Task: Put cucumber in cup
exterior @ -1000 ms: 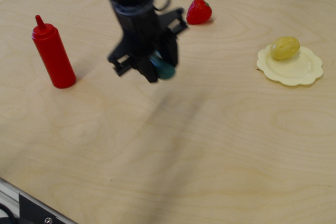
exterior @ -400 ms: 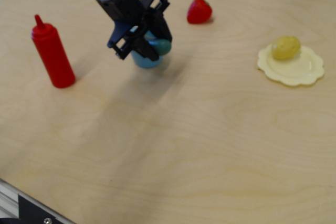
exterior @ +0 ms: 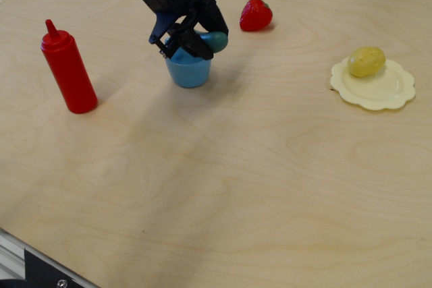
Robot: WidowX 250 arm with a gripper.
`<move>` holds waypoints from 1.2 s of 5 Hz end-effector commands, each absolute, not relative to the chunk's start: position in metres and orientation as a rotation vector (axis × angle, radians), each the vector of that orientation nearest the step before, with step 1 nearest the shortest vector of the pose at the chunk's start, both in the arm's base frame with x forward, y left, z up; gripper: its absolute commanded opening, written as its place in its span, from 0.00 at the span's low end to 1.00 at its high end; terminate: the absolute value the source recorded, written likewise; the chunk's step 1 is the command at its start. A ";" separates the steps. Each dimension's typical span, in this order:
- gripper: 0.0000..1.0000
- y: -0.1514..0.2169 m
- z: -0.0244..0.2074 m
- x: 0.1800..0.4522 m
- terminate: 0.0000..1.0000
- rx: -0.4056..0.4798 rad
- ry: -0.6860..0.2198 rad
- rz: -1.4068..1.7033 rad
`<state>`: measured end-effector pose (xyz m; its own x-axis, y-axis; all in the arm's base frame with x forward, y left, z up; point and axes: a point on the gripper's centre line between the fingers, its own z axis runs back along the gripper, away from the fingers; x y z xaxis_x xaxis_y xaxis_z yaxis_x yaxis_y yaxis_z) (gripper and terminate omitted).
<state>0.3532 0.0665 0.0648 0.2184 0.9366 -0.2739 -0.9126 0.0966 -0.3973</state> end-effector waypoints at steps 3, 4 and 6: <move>1.00 0.082 0.087 0.354 0.00 -0.548 -0.074 1.360; 1.00 0.087 0.110 0.354 0.00 -0.309 -0.140 1.296; 1.00 0.092 0.129 0.350 0.00 -0.058 -0.189 1.203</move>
<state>0.3469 0.0826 0.1032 0.3584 0.9312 0.0657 -0.9282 0.3630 -0.0812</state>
